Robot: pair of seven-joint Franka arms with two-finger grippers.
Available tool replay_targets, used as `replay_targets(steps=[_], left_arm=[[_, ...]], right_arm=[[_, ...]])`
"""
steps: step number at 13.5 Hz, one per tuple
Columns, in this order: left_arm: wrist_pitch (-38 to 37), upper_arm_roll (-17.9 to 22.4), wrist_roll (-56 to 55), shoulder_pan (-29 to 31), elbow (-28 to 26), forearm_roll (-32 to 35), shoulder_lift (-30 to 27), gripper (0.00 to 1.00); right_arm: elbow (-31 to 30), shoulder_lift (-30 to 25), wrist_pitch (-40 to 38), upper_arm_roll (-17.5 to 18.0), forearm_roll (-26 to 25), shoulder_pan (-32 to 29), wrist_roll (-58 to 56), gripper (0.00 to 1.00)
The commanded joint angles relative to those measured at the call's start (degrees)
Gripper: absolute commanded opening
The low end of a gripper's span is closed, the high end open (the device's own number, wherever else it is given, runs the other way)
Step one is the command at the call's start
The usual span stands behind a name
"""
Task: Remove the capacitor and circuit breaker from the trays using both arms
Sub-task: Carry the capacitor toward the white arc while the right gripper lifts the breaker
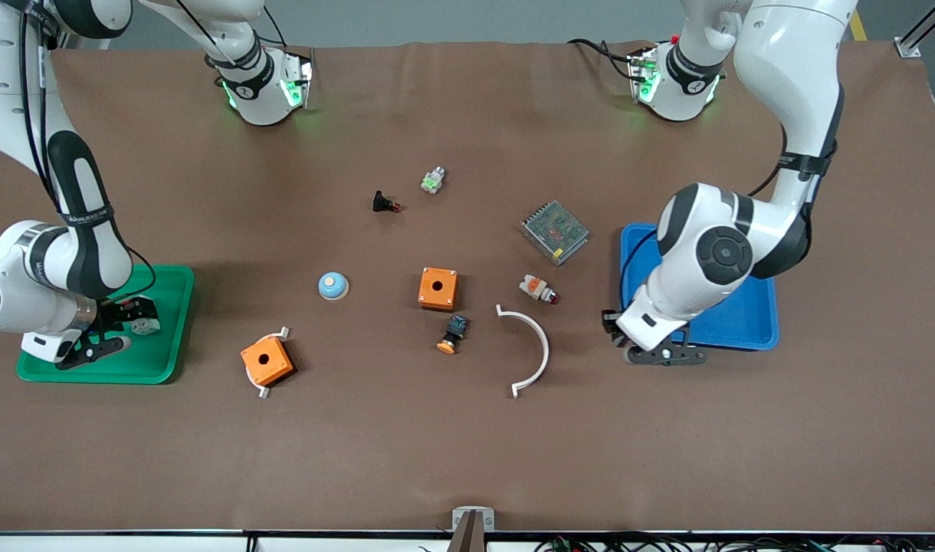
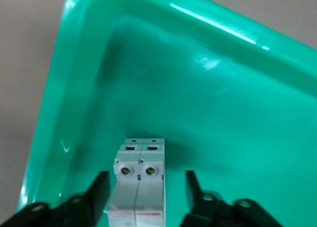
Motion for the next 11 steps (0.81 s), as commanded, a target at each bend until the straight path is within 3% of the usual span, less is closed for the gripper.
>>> replay_targets(steps=[1,3,6,9,11], left_arm=[[-1.3,0.0,-4.7,-3.4,6.6,-2.5,3.8,0.00],[-1.3,0.0,-10.3,-6.4,9.4,-2.5,6.1,0.00],[-0.8,0.0,-17.0,-11.0,14.5,-2.4,11.0,0.00],[-0.7,0.6,-20.8,-15.1,20.2,-2.2,16.7,0.00],[-0.3,3.1,-21.4,-17.6,22.3,-2.1,19.8,0.00]], right_arm=[[0.3,0.2,-0.5,0.8,-1.0,-1.2,-1.3,0.21],[0.7,-0.1,-2.6,0.9,-1.0,-0.7,-0.9,0.04],[1.6,-3.9,-6.7,1.1,-0.7,1.2,0.1,0.01],[3.6,-8.9,-12.9,1.1,-0.6,5.8,8.8,0.01],[4.0,-11.9,-15.0,1.4,0.7,8.3,14.6,0.01]])
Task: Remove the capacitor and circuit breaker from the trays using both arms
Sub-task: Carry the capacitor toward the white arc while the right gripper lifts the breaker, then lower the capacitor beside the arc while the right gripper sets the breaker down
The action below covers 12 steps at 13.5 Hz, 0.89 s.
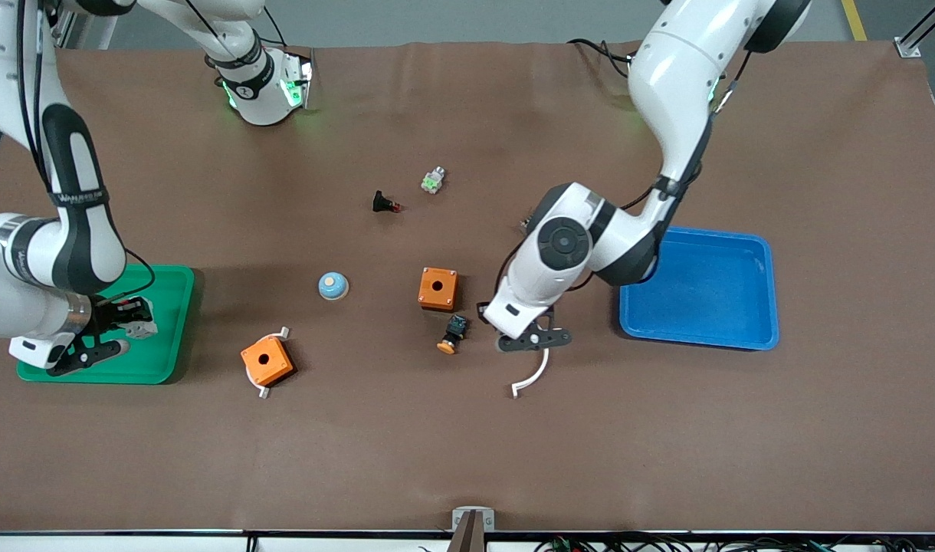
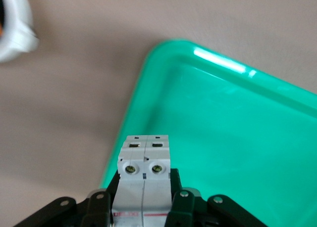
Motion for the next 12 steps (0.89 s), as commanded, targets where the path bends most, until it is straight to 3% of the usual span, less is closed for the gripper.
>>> replay_targets(steps=[1,4,6,7,9,10,12], left_arm=[[-0.3,4.8,-0.4,-3.9,5.2,-0.5,4.9,0.00],[1.6,10.0,0.0,-7.7,5.3,-0.5,7.5,0.00],[3.2,10.4,0.0,-7.9,5.3,-0.4,8.2,0.07],[4.3,10.4,0.1,-7.9,5.2,-0.4,8.2,0.26],[7.2,10.2,-0.2,-7.7,5.1,-0.4,8.1,0.90],[7.7,10.3,-0.4,-7.8,5.0,-0.4,8.1,1.00],[7.7,10.4,-0.7,-7.3,4.8,-0.5,6.9,1.00]], right_arm=[[-1.1,-5.3,-2.3,0.4,2.3,4.1,8.1,0.01],[-1.1,-6.2,-2.5,0.4,3.2,11.0,21.8,0.02],[-1.1,-6.0,-1.3,0.4,3.4,17.4,33.8,0.02],[-1.1,-5.7,0.1,0.4,3.4,20.9,38.8,0.02],[-1.0,-5.1,3.5,0.4,3.4,26.2,48.8,0.02],[-1.0,-3.5,5.7,0.4,3.4,28.2,51.8,0.02],[-1.0,0.3,9.9,0.4,3.6,30.4,55.0,0.02]])
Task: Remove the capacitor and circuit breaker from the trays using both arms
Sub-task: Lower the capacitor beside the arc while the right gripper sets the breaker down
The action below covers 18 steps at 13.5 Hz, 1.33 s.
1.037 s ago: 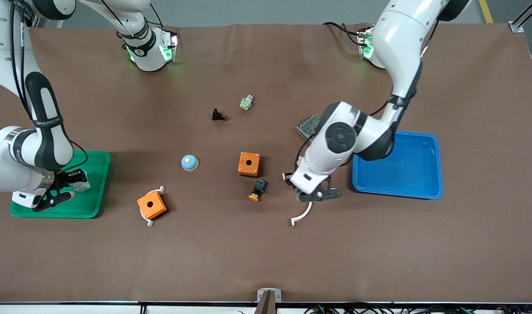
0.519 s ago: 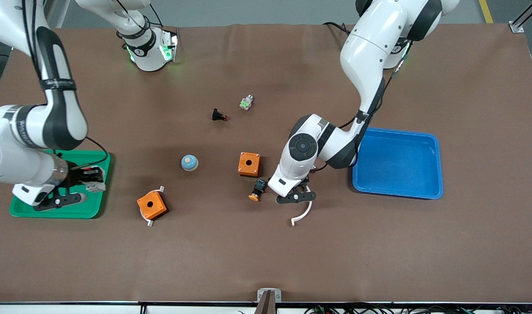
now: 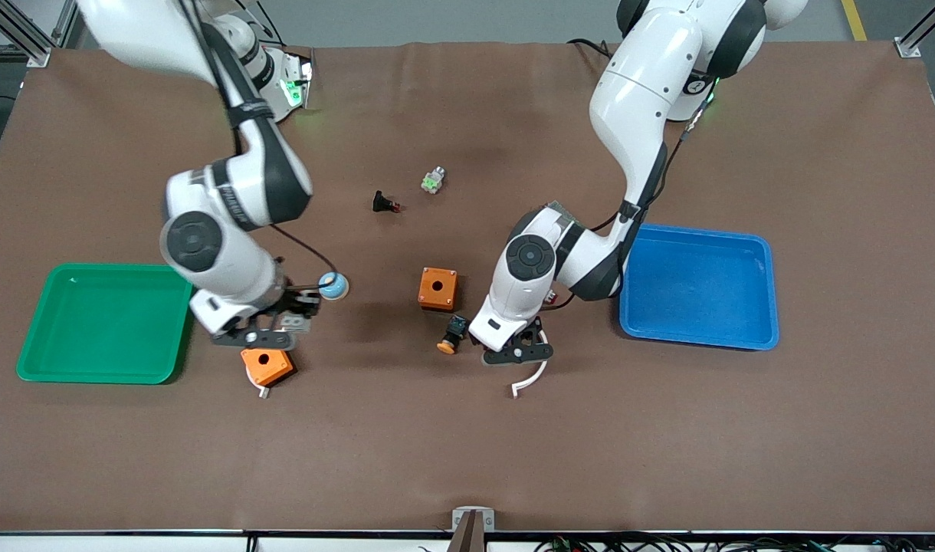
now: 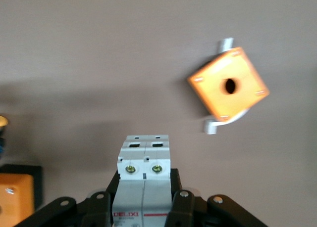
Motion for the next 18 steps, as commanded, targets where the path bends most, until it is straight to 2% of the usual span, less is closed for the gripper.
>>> replay_targets(steps=[1,4,7,8,9,10,11,13,15,18], left_arm=[[0.1,0.8,-0.3,1.0,0.7,-0.6,-2.1,1.00],[-3.2,0.3,0.3,5.6,-0.1,-0.8,-7.5,1.00],[-9.6,0.5,0.2,7.5,-0.4,-0.6,-11.8,1.00],[-12.0,0.6,0.8,8.5,-0.9,-0.1,-13.4,1.00],[-14.2,0.6,2.9,9.4,-2.0,-0.1,-15.4,1.00],[-16.4,0.6,6.2,10.9,-3.7,-0.1,-17.8,1.00],[-18.4,0.7,9.2,12.4,-5.7,0.0,-20.5,1.00],[-20.5,0.6,16.5,16.1,-10.1,0.0,-26.7,1.00],[-22.0,0.6,21.4,18.9,-13.8,0.0,-32.0,1.00],[-27.1,0.6,25.5,21.7,-16.2,0.0,-38.3,1.00]], right_arm=[[0.4,5.5,5.4,-0.7,1.4,1.9,3.2,0.02],[0.6,10.9,11.0,-0.7,7.8,3.7,3.5,0.02],[2.1,14.0,11.8,-0.7,8.0,4.8,3.8,0.02],[2.1,14.3,11.8,-0.7,8.0,4.8,3.8,0.05],[2.1,14.3,11.7,-0.7,8.0,4.7,3.8,0.25],[2.1,14.3,11.7,-0.7,8.0,4.7,3.8,0.72],[2.3,13.9,11.3,-0.7,7.9,4.7,3.5,1.00],[2.5,12.7,9.8,-0.8,7.9,4.2,3.1,1.00],[3.6,8.8,3.2,-1.3,7.4,3.2,2.7,1.00],[4.5,1.4,-8.0,-1.4,6.7,-0.3,0.8,1.00]])
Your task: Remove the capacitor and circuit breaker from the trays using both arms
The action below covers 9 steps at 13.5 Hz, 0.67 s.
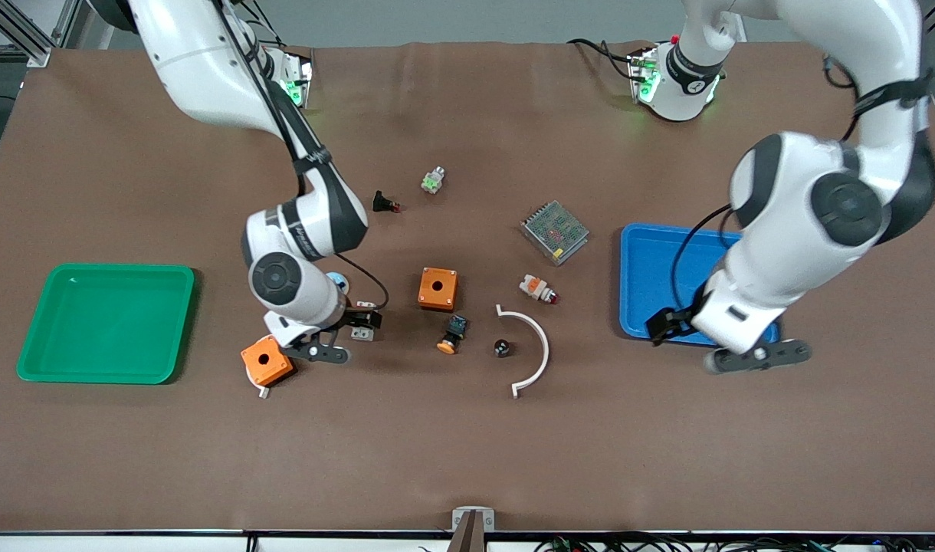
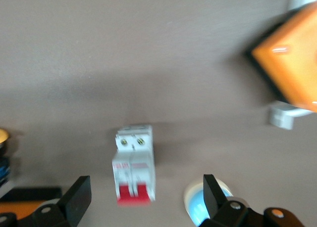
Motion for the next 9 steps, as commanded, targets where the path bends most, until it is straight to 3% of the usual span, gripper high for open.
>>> replay_targets(steps=[1,5,9], left_arm=[[-2.9,-0.4,3.0,1.4,-4.6,0.0,-6.8,1.00],[-7.0,-7.1,6.0,11.5,-4.7,0.0,-10.6,1.00],[-9.0,-7.0,9.0,12.4,-8.9,0.1,-16.5,1.00]], right_arm=[[-1.3,-8.5,-8.5,0.6,-0.2,-4.2,-4.6,1.00],[-1.9,-18.5,-16.3,0.4,-2.3,-9.8,-6.6,1.00],[-2.9,-25.6,-21.7,0.3,-4.6,-17.1,-18.5,1.00]])
